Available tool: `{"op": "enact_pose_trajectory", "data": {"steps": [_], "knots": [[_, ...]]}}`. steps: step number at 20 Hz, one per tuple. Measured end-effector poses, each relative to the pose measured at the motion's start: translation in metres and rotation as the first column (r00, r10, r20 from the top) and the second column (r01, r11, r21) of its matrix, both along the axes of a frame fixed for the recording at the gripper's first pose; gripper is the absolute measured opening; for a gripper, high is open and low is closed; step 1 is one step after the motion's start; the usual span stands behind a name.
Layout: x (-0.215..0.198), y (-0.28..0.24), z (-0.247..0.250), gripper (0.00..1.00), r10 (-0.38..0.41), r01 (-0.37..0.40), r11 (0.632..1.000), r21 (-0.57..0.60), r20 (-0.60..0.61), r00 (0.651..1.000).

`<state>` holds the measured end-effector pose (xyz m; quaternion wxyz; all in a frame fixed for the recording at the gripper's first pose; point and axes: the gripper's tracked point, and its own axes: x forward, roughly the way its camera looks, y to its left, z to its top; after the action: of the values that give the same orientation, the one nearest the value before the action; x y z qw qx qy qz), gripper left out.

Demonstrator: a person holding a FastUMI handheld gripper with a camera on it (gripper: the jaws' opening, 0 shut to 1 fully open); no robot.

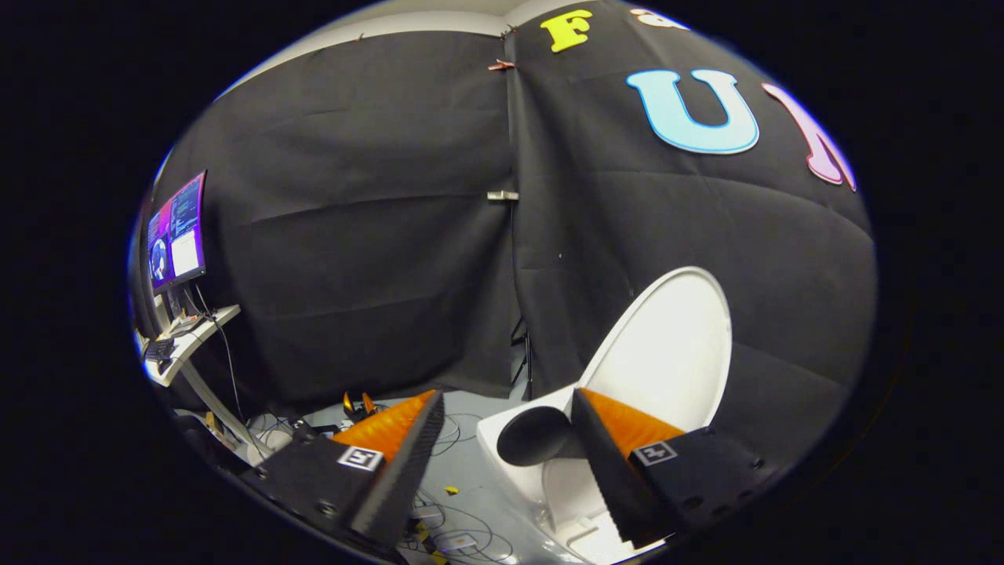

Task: Open the toilet lid.

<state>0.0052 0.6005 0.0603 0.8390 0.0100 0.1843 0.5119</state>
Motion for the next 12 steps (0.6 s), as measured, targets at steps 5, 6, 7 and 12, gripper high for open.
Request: {"op": "enact_pose_trajectory", "data": {"steps": [5, 6, 7, 12], "knots": [[0.001, 0.006, -0.007, 1.0, 0.026, -0.021, 0.999, -0.043, 0.124, 0.992], [0.003, 0.005, -0.008, 1.0, 0.023, -0.015, 0.998, -0.053, 0.151, 0.988], [0.005, 0.005, -0.004, 1.0, 0.023, -0.014, 0.999, -0.053, 0.178, 0.984], [0.012, 0.003, 0.053, 0.99, 0.011, -0.024, 0.999, 0.041, 0.292, 0.956]]}}
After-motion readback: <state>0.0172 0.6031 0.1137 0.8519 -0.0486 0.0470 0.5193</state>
